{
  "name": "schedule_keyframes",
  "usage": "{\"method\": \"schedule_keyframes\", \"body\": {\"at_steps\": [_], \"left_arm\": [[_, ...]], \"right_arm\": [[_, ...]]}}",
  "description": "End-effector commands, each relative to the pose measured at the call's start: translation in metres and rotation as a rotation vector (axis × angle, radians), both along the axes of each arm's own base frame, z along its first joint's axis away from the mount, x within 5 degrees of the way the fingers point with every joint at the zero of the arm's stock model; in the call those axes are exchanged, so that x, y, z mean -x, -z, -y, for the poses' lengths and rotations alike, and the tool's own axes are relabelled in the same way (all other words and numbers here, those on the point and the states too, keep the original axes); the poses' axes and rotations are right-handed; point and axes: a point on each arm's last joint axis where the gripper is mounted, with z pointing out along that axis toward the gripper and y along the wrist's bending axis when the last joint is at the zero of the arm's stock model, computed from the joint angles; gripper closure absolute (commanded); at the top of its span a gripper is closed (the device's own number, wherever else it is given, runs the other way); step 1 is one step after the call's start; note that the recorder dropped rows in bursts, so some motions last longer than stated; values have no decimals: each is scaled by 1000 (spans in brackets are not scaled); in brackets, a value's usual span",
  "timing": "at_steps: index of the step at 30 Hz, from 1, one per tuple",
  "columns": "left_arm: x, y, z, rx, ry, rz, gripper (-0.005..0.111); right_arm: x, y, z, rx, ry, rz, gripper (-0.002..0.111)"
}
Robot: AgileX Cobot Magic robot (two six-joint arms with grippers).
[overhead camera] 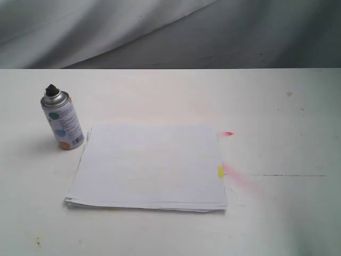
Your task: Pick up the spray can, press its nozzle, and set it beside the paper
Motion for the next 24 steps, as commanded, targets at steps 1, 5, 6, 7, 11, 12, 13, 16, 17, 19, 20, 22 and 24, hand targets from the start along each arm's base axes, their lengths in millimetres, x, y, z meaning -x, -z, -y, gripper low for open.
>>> {"method": "schedule_keyframes", "body": {"at_steps": [1,5,6,7,11,12,13,16,17,19,20,22,24], "left_arm": [[0,1,0,10,5,1,107],[0,1,0,10,5,1,107],[0,1,0,10,5,1,107],[0,1,0,10,5,1,107],[0,1,0,8,5,2,107],[0,1,0,8,5,2,107],[0,1,0,13,4,1,107],[0,-7,0,180,-8,76,107],[0,-11,0,230,-12,121,107],[0,-21,-2,258,-21,228,107],[0,-22,-2,259,-22,245,107],[2,-31,-2,251,-14,244,107],[6,-51,0,228,1,225,107]], "right_arm": [[0,1,0,8,-5,3,108],[0,1,0,8,-5,3,108],[0,1,0,8,-5,3,108],[0,1,0,8,-5,3,108],[0,1,0,8,-5,3,108],[0,1,0,8,-5,3,108],[0,1,0,8,-5,3,108],[0,1,0,8,-5,3,108],[0,1,0,8,-5,3,108],[0,1,0,8,-5,3,108],[0,1,0,8,-5,3,108],[0,1,0,8,-5,3,108],[0,1,0,8,-5,3,108]]}}
